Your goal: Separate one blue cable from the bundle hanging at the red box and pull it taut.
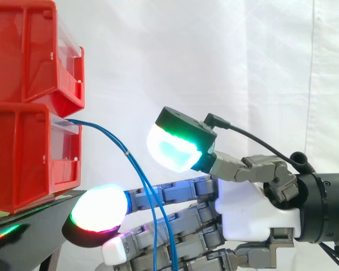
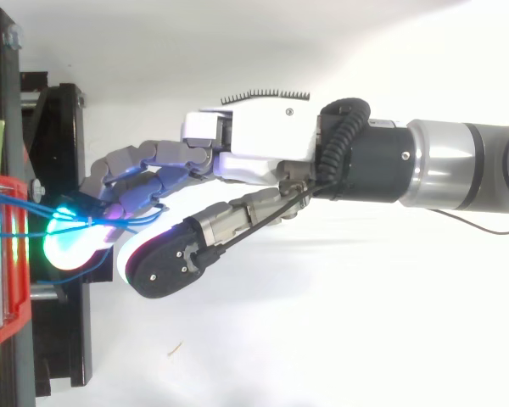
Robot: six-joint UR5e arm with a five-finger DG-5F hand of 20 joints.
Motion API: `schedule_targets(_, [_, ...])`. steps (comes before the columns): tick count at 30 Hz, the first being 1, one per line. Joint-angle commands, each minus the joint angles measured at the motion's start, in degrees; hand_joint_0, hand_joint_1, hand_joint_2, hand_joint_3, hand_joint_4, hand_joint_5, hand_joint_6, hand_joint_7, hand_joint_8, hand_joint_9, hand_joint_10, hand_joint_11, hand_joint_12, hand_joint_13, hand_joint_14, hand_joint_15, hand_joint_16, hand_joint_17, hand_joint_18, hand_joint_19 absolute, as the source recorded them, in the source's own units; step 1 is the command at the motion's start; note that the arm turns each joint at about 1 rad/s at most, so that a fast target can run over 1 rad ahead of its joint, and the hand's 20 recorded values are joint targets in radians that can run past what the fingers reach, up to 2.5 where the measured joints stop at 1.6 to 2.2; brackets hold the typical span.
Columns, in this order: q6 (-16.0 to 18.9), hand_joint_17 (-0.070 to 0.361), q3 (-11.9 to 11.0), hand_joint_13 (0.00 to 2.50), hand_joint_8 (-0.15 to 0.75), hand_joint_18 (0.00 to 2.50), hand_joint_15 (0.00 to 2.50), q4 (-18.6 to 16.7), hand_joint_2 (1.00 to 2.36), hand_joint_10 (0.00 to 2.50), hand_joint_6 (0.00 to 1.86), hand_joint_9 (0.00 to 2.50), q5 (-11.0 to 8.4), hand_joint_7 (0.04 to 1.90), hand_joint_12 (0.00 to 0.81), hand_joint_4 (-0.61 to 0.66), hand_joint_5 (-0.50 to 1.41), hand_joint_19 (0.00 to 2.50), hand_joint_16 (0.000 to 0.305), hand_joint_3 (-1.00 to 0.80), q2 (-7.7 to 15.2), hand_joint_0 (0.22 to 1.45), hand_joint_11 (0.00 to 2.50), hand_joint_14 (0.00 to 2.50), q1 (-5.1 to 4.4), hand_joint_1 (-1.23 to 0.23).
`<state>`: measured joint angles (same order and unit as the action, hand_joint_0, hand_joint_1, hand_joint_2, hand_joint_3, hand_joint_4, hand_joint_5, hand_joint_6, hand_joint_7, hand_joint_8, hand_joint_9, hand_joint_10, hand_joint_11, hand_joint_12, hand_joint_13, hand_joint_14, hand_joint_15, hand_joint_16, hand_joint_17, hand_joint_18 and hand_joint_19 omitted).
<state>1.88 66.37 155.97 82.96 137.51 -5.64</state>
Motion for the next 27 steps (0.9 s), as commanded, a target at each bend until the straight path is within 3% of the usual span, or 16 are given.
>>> schedule_targets(1, [0.66, 0.072, -0.01, 0.37, 0.244, 0.30, 0.20, -0.49, 1.00, 0.01, 0.50, 0.59, 0.44, 0.78, 0.257, 0.15, -0.21, 0.29, 0.032, -0.50, -0.04, 0.53, 0.42, 0.01, 0.19, -0.57])
schedule_targets(7, [1.37, 0.072, -0.19, 0.38, 0.238, 0.30, 0.21, -0.58, 1.00, 0.02, 0.50, 0.59, 1.50, 0.80, 0.259, 0.15, -0.21, 0.30, 0.032, -0.46, -0.04, 0.56, 0.44, 0.01, 0.37, -0.65])
schedule_targets(17, [2.25, 0.072, -0.10, 0.40, 0.234, 0.32, 0.24, -1.11, 1.01, 0.02, 0.50, 0.61, 1.50, 0.81, 0.260, 0.15, -0.20, 0.32, 0.032, -0.33, -0.04, 0.60, 0.45, 0.01, 0.63, -0.65])
schedule_targets(27, [2.33, 0.071, -0.19, 0.42, 0.236, 0.32, 0.26, -1.02, 1.01, 0.02, 0.50, 0.62, 4.05, 0.87, 0.264, 0.16, -0.19, 0.34, 0.032, -0.31, -0.04, 0.61, 0.48, 0.01, 1.60, -0.65])
